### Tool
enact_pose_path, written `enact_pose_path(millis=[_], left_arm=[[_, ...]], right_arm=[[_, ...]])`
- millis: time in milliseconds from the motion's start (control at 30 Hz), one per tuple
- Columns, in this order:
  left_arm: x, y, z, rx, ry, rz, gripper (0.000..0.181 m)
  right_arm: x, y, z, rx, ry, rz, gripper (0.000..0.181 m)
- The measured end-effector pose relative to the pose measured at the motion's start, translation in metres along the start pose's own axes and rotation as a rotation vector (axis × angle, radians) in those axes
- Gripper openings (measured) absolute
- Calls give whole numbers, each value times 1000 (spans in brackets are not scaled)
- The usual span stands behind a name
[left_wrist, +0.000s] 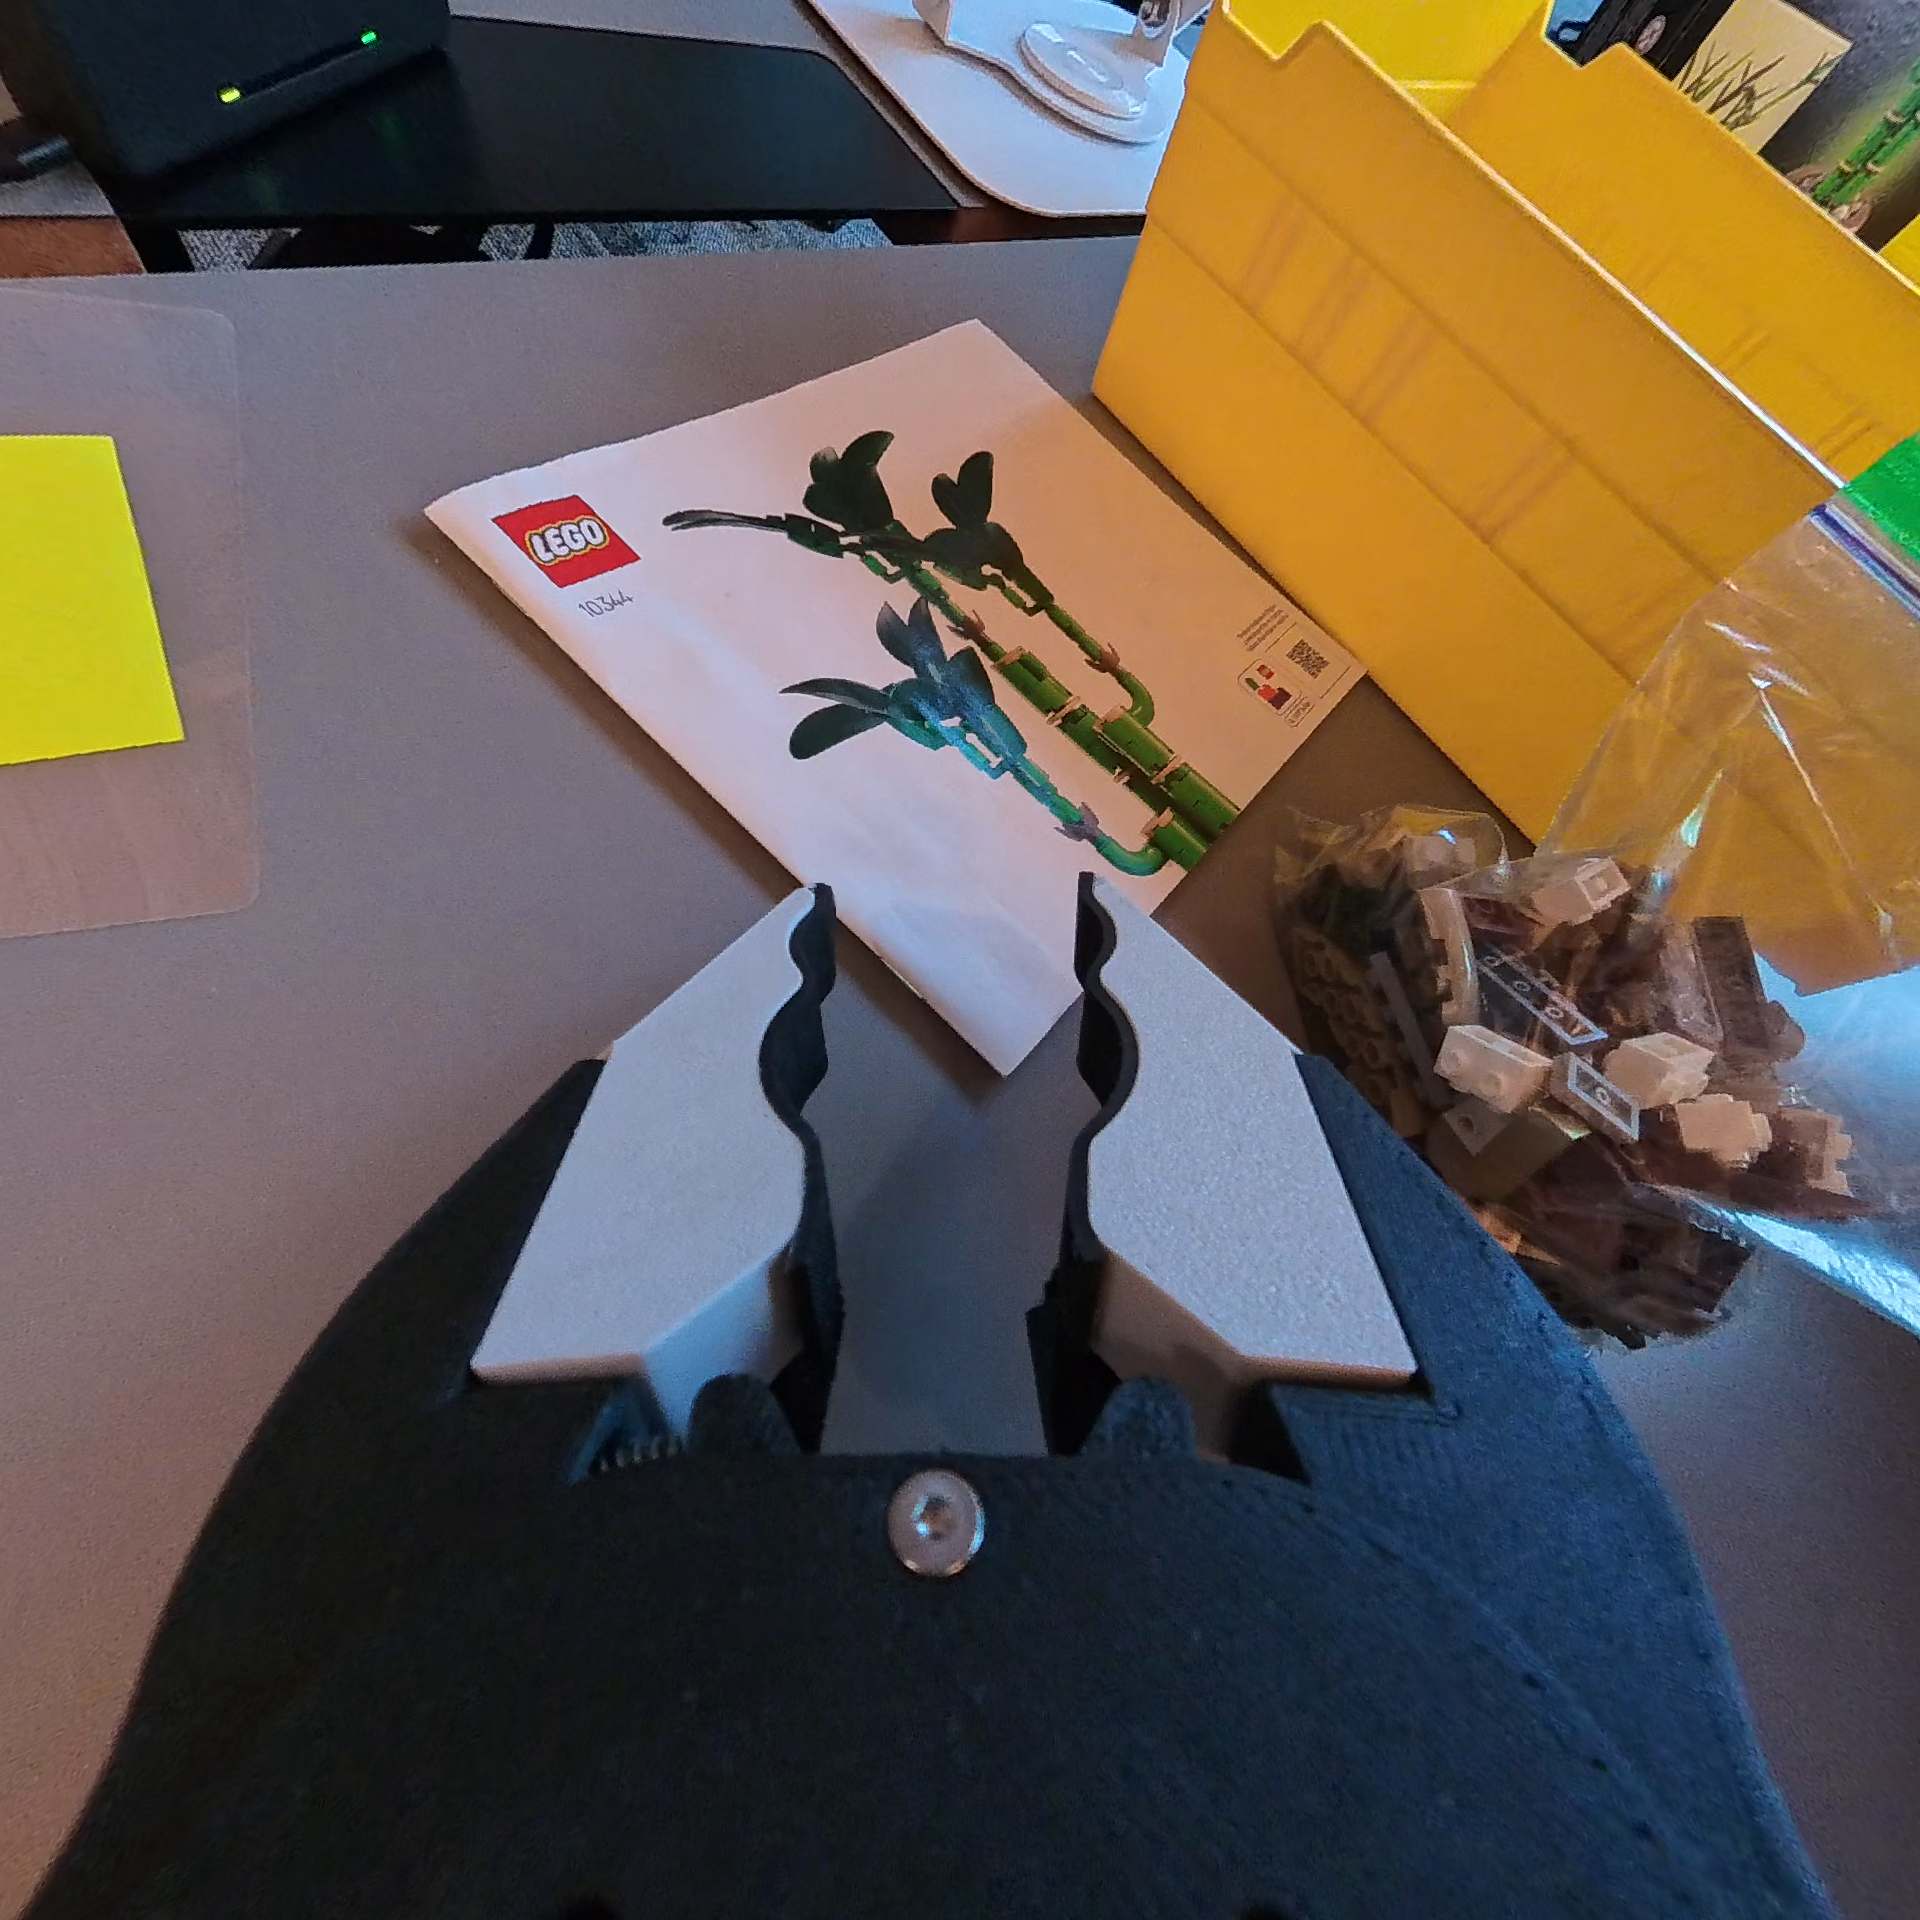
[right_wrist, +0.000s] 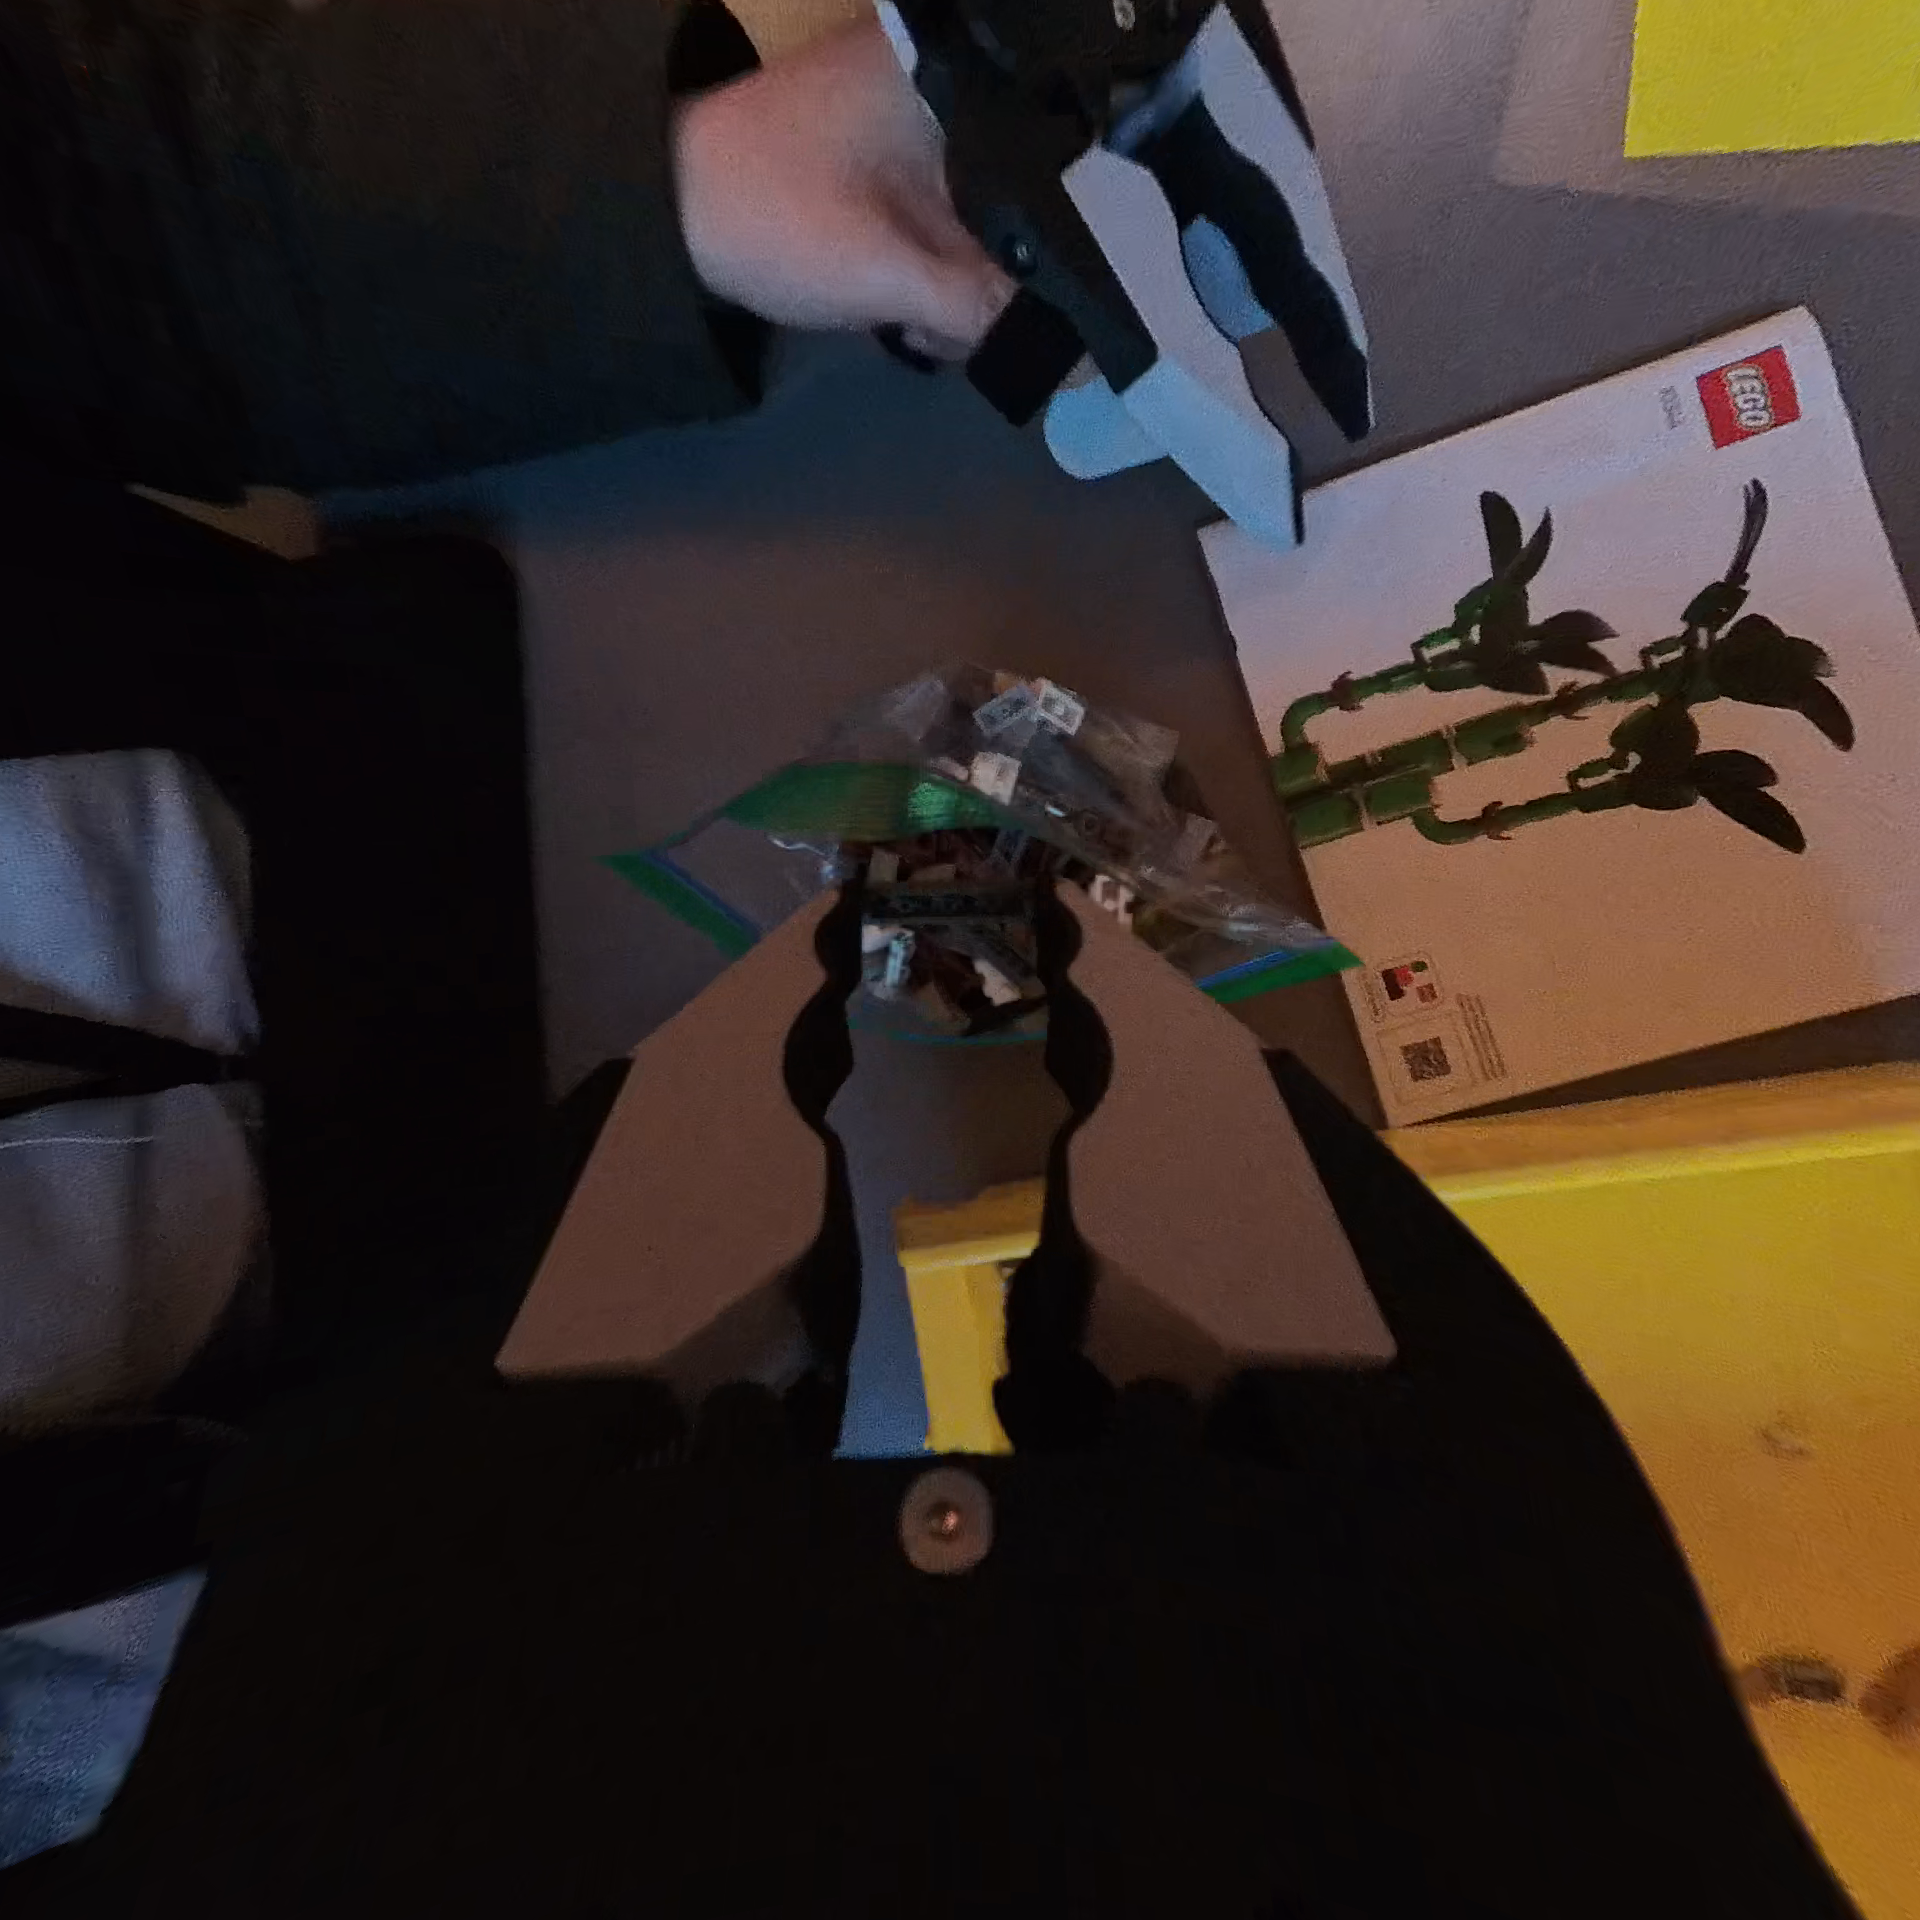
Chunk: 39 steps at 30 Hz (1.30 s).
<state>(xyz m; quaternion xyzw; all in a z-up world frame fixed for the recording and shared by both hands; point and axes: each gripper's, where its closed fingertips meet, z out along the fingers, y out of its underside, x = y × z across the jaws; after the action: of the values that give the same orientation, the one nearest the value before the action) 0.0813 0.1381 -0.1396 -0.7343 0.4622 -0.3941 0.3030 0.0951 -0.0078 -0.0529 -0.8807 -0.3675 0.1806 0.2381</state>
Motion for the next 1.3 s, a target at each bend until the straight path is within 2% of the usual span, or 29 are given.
enact_pose_path(millis=[100,200,267,333,433,467,533,667,700,833,967,1000,1067,1133,1300], left_arm=[[0,-1,-1,4,1,-1,45],[0,-2,-2,5,2,2,45],[1,-1,-1,2,6,1,45],[2,0,0,-4,11,0,45],[4,1,1,-7,11,7,45],[4,1,1,-7,10,8,45],[3,1,1,-8,9,6,45],[1,1,0,-7,7,-2,45],[1,1,1,-8,7,-3,45],[1,2,1,-10,6,-4,45],[0,2,1,-11,7,-6,45],[0,2,1,-11,6,-6,45],[0,2,0,-10,4,-4,45],[0,1,0,-9,5,-5,45],[0,2,0,-14,3,3,45]], right_arm=[[3,17,12,-112,27,-23,40],[23,13,-25,-33,136,-5,38],[64,33,-60,-61,328,45,34],[89,86,-75,-245,382,129,35],[114,183,-80,-657,412,301,35],[114,206,-77,-757,385,312,35],[120,235,-74,-892,365,192,38],[134,248,-71,-994,363,-2,53],[141,246,-70,-998,380,-52,62],[137,255,-65,-1061,283,-67,63],[138,255,-63,-1106,256,-98,59],[140,255,-64,-1122,268,-110,54],[134,260,-65,-1160,246,-109,31],[130,266,-66,-1191,252,-109,29],[129,266,-66,-1157,261,-113,29]])
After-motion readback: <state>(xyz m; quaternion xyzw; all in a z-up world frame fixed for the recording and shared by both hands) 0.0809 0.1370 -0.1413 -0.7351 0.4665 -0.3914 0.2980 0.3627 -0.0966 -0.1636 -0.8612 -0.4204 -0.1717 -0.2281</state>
